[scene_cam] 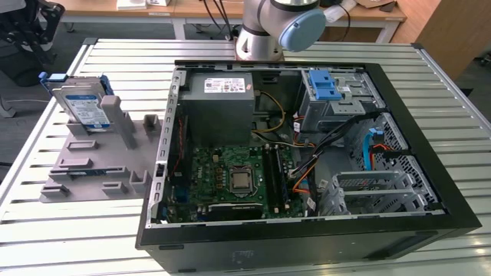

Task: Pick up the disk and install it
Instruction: 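Pick up the disk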

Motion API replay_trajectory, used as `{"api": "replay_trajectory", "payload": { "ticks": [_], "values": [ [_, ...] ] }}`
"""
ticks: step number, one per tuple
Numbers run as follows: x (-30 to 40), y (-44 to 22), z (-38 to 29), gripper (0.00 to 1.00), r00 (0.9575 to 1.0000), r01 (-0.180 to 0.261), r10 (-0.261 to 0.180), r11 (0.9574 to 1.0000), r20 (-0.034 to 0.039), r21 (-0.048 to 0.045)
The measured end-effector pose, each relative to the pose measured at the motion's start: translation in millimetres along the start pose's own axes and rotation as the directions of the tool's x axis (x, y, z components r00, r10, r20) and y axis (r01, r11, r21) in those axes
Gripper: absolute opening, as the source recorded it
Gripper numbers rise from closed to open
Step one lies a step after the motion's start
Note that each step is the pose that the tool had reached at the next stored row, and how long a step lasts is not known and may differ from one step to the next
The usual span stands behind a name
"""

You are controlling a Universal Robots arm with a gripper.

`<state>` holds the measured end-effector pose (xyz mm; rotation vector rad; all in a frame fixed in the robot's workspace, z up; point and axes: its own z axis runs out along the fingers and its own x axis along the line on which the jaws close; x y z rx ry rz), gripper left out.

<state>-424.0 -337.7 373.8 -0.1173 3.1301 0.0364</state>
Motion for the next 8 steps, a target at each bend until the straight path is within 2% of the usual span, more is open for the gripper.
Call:
{"api": "replay_trajectory", "payload": {
  "ticks": [4, 8],
  "values": [
    [0.2, 0.0, 0.1, 0.11, 0.9981, 0.061, -0.061, 0.9981, -0.0015, -0.0006],
    [0.5, 0.0, 0.2, 0.11, 0.9931, 0.117, -0.117, 0.9931, -0.0027, -0.0013]
  ]
}}
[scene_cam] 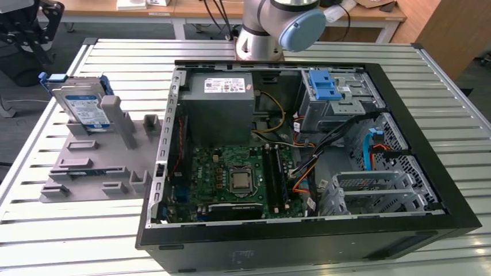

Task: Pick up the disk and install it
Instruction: 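Pick up the disk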

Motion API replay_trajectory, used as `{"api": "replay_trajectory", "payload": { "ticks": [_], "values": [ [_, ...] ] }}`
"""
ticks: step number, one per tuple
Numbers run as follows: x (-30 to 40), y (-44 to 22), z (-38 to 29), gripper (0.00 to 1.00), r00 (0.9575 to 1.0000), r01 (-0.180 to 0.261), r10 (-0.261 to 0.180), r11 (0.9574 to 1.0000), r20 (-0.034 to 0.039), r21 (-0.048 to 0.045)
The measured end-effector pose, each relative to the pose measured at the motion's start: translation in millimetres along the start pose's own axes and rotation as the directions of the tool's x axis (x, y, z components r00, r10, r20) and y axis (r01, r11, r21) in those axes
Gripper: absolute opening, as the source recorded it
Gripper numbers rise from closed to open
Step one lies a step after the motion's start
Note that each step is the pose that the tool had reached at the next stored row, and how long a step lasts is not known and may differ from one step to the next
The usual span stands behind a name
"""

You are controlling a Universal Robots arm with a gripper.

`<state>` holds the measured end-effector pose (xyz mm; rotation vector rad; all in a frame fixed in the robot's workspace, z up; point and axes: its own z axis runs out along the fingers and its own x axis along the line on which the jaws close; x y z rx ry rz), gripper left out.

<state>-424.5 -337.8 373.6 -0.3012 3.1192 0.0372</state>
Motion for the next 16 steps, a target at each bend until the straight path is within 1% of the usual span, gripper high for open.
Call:
{"api": "replay_trajectory", "payload": {
  "ticks": [3, 6, 9, 13, 14, 16],
  "values": [
    [0.2, 0.1, 0.0, 0.11, 0.9990, 0.044, -0.044, 0.9990, -0.0011, -0.0004],
    [0.2, 0.1, 0.2, 0.11, 0.9954, 0.096, -0.096, 0.9954, -0.0021, -0.0011],
    [0.2, 0.1, 0.3, 0.11, 0.9894, 0.145, -0.145, 0.9894, -0.0033, -0.0017],
    [0.3, 0.1, 0.4, 0.11, 0.9789, 0.204, -0.204, 0.9789, -0.0044, -0.0025],
    [0.3, 0.1, 0.4, 0.11, 0.9770, 0.213, -0.213, 0.9770, -0.0046, -0.0027],
    [0.3, 0.1, 0.4, 0.11, 0.9755, 0.220, -0.220, 0.9755, -0.0047, -0.0028]
  ]
}}
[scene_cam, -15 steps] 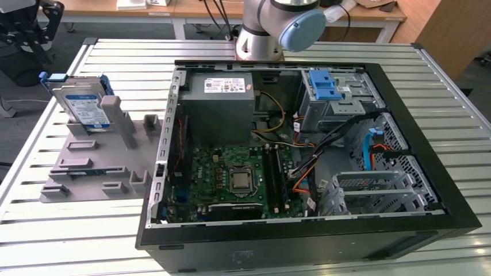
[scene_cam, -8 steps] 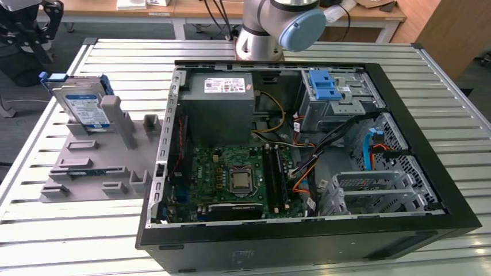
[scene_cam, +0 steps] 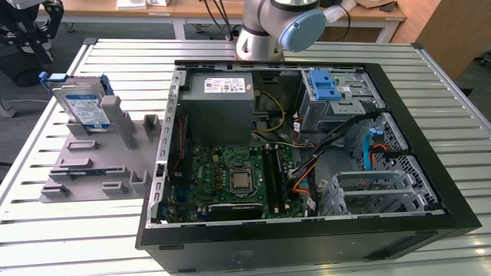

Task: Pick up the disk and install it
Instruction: 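Pick up the disk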

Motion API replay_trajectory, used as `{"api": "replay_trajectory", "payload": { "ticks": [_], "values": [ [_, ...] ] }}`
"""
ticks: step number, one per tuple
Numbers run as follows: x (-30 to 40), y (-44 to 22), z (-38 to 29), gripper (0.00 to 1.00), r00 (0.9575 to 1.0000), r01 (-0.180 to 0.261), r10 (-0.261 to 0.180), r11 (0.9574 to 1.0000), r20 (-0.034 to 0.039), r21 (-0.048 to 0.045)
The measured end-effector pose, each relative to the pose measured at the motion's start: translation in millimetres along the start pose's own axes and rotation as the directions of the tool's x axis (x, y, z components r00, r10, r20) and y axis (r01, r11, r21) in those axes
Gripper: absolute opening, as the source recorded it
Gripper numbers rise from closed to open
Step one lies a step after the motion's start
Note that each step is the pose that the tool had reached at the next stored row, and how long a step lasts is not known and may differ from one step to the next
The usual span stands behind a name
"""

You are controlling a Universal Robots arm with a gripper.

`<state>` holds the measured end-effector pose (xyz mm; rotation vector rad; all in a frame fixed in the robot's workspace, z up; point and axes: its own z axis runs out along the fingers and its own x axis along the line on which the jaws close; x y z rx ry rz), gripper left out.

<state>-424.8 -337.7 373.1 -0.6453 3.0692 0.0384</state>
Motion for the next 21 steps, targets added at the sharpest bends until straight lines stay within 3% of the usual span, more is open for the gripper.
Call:
{"api": "replay_trajectory", "payload": {
  "ticks": [9, 14, 17, 21],
  "values": [
    [0.0, 0.0, 0.0, 0.11, 1.0000, 0.002, -0.002, 1.0000, 0.0000, 0.0000],
    [0.0, 0.0, 0.0, 0.11, 0.9994, 0.036, -0.036, 0.9994, -0.0009, -0.0004],
    [0.1, 0.0, 0.1, 0.11, 0.9964, 0.085, -0.085, 0.9964, -0.0019, -0.0009],
    [0.1, 0.0, 0.1, 0.11, 0.9884, 0.152, -0.152, 0.9884, -0.0034, -0.0018]
  ]
}}
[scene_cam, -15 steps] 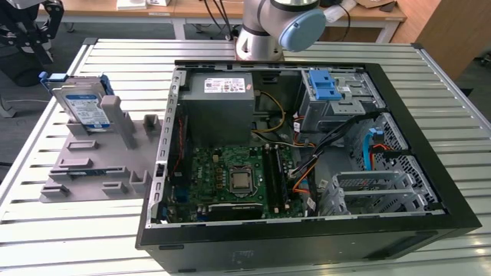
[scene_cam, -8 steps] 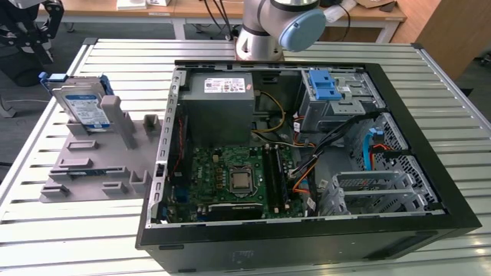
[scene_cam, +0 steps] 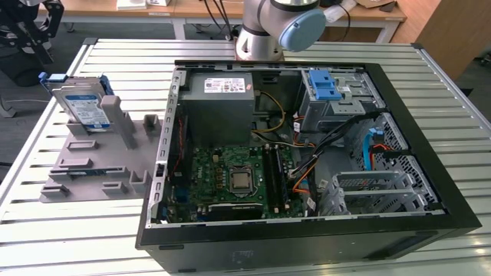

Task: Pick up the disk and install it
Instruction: 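Pick up the disk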

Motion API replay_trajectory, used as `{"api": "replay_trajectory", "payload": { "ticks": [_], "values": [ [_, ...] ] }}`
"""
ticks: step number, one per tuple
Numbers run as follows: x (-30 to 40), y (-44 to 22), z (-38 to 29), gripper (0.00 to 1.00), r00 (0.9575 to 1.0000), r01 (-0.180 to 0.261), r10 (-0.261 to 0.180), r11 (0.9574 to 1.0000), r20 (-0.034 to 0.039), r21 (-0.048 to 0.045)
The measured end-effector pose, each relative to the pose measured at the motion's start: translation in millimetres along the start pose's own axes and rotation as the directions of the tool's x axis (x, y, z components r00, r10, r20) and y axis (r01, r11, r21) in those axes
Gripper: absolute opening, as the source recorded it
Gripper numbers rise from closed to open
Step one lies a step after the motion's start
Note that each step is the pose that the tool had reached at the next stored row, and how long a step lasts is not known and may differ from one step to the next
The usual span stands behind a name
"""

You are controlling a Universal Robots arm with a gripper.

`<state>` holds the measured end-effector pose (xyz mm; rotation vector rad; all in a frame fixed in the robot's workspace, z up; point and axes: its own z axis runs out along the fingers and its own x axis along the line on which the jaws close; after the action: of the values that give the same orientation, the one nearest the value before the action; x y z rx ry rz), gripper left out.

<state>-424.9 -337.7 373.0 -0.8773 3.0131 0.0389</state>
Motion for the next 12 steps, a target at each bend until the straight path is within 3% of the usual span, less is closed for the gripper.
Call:
{"api": "replay_trajectory", "payload": {
  "ticks": [6, 12],
  "values": [
    [0.0, 0.0, 0.1, 0.11, 0.9970, 0.077, -0.077, 0.9970, -0.0017, -0.0008],
    [0.1, 0.0, 0.1, 0.11, 0.9935, 0.114, -0.114, 0.9935, -0.0025, -0.0013]
  ]
}}
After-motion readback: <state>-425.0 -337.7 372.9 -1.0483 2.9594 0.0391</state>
